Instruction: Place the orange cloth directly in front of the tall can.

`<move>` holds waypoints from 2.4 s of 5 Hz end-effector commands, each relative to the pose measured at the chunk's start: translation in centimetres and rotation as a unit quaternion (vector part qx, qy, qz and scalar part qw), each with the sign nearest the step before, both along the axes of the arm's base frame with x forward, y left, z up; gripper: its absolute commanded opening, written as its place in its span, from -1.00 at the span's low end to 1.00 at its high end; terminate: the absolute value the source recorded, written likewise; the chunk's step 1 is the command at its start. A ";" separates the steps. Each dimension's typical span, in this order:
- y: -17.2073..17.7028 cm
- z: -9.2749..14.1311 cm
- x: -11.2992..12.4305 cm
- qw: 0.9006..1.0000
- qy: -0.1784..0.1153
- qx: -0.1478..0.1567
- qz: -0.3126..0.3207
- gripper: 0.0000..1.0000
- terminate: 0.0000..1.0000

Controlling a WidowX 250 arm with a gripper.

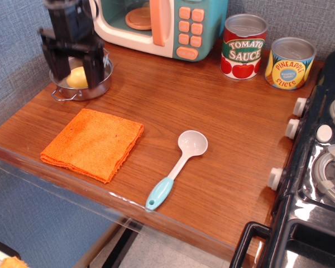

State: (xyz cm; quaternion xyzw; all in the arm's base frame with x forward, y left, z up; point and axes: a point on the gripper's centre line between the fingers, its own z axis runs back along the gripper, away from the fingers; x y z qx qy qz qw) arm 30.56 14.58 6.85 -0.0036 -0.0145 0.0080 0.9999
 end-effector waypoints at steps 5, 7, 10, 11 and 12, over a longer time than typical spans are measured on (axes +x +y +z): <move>-3.0 -4.6 -4.6 0.997 -0.076 0.008 0.022 1.00 -1.00; -3.4 -7.0 -5.0 0.997 -0.059 0.039 -0.011 1.00 -1.00; -7.7 -7.7 -0.1 0.998 -0.040 0.025 -0.030 1.00 -1.00; -10.0 -7.3 3.4 0.998 -0.046 0.006 -0.032 1.00 -1.00; -11.9 -7.1 7.0 0.998 -0.053 0.003 -0.032 1.00 -1.00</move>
